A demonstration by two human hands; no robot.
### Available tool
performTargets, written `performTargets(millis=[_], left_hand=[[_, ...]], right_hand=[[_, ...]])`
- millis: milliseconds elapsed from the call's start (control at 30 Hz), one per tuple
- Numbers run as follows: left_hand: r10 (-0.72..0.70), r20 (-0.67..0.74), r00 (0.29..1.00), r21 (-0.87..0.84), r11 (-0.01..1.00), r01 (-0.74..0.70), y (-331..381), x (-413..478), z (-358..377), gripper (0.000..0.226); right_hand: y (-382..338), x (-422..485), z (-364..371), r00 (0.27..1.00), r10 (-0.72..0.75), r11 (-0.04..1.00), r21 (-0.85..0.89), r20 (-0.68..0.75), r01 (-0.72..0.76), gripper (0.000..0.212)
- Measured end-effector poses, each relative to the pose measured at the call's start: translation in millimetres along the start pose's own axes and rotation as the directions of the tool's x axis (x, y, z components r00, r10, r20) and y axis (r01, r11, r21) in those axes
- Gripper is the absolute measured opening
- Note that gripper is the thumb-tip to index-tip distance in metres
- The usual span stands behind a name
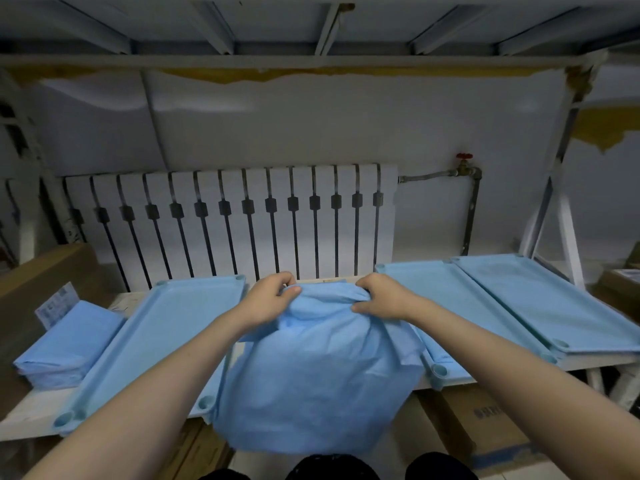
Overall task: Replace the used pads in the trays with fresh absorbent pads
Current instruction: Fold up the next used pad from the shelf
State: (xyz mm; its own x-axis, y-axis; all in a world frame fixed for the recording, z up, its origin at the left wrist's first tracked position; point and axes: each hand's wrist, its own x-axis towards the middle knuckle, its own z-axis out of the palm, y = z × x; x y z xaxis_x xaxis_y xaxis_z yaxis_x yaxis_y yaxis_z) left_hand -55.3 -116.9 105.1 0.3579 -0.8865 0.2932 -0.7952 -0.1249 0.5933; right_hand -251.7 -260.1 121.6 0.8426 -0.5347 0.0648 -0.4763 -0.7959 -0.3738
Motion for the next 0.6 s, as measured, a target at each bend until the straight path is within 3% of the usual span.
performTargets(millis=[100, 200, 267, 333, 467, 533, 600], left_hand=[[-0.021, 0.144, 0.989, 0.055, 0.998, 0.014, 3, -6, -12, 0.034], [-0.143, 0.294, 0.945, 0.323, 0.945, 0.043, 4, -6, -26, 0.029], [-0.267, 0.287, 0.92, 0.509, 0.856, 0.09, 0, -6, -33, 0.021], [-0.367, 0.225, 0.903, 0.578, 0.796, 0.179, -8, -9, -41, 0.014], [-0.389, -0.006, 0.921, 0.371, 0.855, 0.363, -25, -8, -48, 0.023], [-0.453, -0.097, 0.886, 0.182, 0.867, 0.463, -26, -5, -46, 0.022], [-0.55, -0.1, 0.829, -0.004, 0.834, 0.552, -27, 0, -44, 0.022]], right_hand=[[2, 3, -9, 0.997, 0.054, 0.987, -0.15, -0.052, -0.061, 0.021], [-1, 6, -16, 0.984, 0.069, 0.973, -0.209, -0.161, -0.103, 0.015], [-5, 7, -20, 0.977, 0.061, 0.957, -0.268, -0.204, -0.115, 0.009], [-5, 8, -24, 0.98, 0.063, 0.94, -0.318, -0.187, -0.121, 0.01], [-1, 12, -33, 0.993, 0.107, 0.912, -0.393, -0.05, -0.118, 0.013], [0, 16, -35, 0.987, 0.152, 0.907, -0.39, -0.047, -0.158, 0.022], [0, 24, -34, 0.976, 0.211, 0.915, -0.341, -0.058, -0.218, 0.025]])
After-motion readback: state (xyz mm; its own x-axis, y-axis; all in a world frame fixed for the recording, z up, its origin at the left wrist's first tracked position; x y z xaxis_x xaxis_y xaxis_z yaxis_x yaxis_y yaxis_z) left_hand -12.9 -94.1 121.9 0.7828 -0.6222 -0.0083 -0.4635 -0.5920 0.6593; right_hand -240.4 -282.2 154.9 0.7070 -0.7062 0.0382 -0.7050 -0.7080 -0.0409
